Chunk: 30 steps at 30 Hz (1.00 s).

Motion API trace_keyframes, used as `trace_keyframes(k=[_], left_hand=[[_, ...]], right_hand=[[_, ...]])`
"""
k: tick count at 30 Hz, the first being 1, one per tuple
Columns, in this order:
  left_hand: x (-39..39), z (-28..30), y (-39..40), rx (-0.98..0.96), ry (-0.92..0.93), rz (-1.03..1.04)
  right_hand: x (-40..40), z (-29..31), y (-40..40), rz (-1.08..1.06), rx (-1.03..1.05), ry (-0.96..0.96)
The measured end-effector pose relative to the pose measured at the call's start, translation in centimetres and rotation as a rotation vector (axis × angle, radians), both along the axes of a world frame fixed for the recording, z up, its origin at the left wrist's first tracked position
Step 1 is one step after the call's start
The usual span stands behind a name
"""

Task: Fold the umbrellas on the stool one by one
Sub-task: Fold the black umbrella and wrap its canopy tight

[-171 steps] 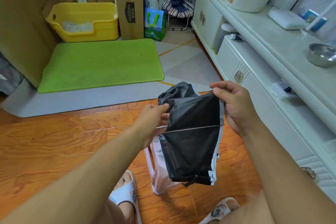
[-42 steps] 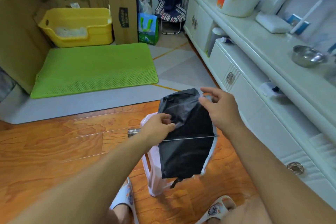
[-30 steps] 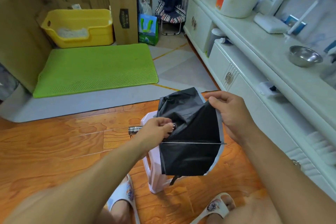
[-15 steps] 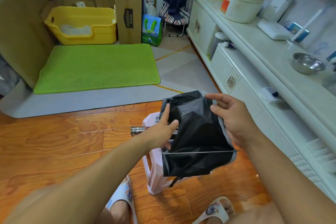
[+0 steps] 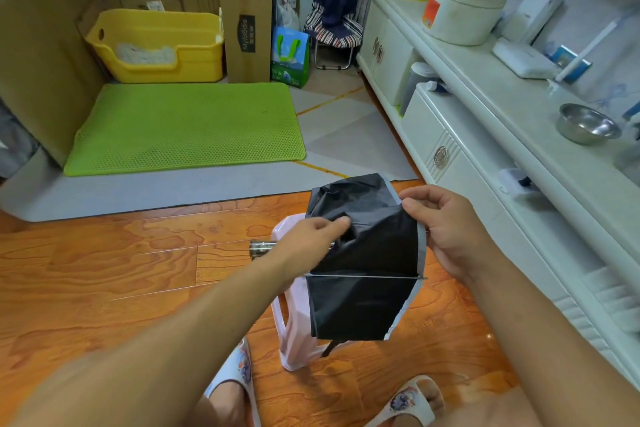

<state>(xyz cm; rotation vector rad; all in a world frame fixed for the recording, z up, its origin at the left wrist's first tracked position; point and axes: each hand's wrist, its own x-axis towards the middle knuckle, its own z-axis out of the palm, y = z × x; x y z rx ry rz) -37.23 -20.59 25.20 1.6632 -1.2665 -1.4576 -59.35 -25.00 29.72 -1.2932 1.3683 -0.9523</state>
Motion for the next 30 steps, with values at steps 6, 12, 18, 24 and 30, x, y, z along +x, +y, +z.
trace_keyframes(k=[6,12,18,24,30], left_hand=[[-1.6,0.7,0.4,-0.143,-0.187,-0.114],[-1.5,-0.5,0.7,-0.175,-0.255,0.066],[-1.5,-0.1,1.2,-0.131,-0.075,0.242],[-1.4,0.8,0.9,0.200,0.230,0.193],[-1.2,0.2,0.9,0.059,0.189,0.200]], right_hand=[[0.6,0.0,0.2,-0.008,-0.017,-0.011],[0.4,0.2,0.0,-0.045,-0.069,0.029],[0.6,0.2,0.1,-0.034,-0.091,0.057],[0.4,0.3,0.4,0.022,-0.112,0.122],[0.3,0.3,0.3,0.013,-0.109,0.133]])
